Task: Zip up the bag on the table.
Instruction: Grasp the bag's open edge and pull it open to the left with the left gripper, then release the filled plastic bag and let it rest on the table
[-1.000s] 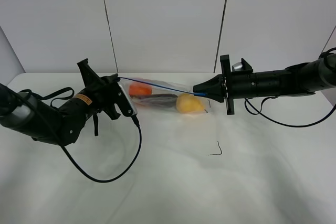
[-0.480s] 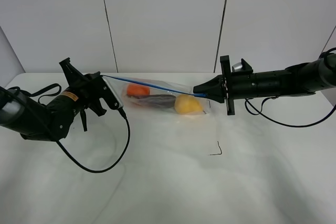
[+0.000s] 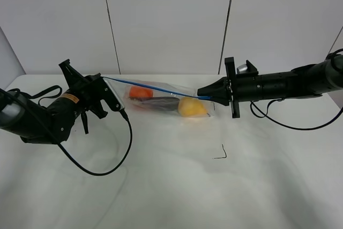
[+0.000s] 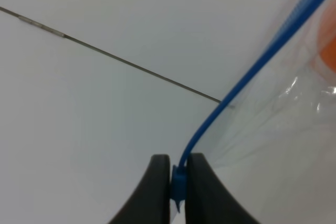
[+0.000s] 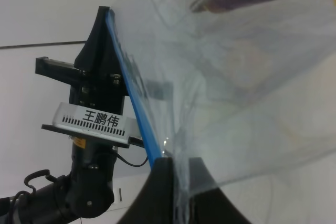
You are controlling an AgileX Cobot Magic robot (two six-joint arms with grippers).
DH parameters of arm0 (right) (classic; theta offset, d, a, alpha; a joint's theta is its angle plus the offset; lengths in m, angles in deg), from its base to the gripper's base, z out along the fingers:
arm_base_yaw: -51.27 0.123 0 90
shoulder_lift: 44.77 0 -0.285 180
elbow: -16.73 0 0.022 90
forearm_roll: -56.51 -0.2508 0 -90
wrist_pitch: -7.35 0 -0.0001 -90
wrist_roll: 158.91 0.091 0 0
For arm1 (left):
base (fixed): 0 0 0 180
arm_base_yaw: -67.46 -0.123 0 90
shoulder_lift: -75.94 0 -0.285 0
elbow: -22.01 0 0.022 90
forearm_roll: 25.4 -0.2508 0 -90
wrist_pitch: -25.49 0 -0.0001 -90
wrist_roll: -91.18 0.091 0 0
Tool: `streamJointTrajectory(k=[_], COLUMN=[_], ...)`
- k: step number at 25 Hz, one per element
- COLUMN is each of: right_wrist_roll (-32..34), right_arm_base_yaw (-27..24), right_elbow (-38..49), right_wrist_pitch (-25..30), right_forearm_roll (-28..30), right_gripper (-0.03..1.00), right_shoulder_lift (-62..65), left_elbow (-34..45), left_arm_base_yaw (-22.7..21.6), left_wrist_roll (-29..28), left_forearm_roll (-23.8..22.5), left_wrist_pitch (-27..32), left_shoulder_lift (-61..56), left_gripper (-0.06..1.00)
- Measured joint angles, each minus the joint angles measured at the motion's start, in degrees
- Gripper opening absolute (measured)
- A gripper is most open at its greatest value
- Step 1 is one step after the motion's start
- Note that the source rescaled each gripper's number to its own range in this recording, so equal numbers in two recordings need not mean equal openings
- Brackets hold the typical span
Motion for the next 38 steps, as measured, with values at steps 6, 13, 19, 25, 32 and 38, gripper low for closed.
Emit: streamJointTrajectory(k=[6, 13, 19, 25, 32, 38], right_wrist_roll=[0.0, 0.0, 0.0, 0.0, 0.0, 0.02], right_arm_base_yaw=[-0.16, -0.16, -0.16, -0.16, -0.16, -0.16], right_elbow=[0.0, 0.0, 0.0, 0.0, 0.0, 0.0], right_wrist_pitch=[0.0, 0.05, 0.05, 0.05, 0.05, 0.05], right_forearm_roll=[0.46, 0.59, 0.76, 0.76, 0.88, 0.88], right_gripper=[0.0, 0.0, 0.0, 0.0, 0.0, 0.0], right_shoulder_lift=[0.0, 0.0, 0.0, 0.0, 0.0, 0.0], left_elbow=[0.0, 0.0, 0.0, 0.0, -0.05, -0.05], left_arm_base_yaw=[-0.23, -0.61, -0.61, -1.41, -6.47, -9.98], left_wrist_roll=[-0.39, -4.91, -8.71, -17.86, -34.55, -47.21], left_forearm_roll=[1.35, 5.9, 10.45, 15.67, 15.69, 3.55], left_wrist_pitch=[0.0, -1.37, -3.35, -4.47, -4.47, -1.08], left_shoulder_lift=[0.0, 1.32, 3.54, 3.54, 3.54, 3.54], left_gripper=[0.17, 0.73, 0.78, 0.78, 0.78, 0.78])
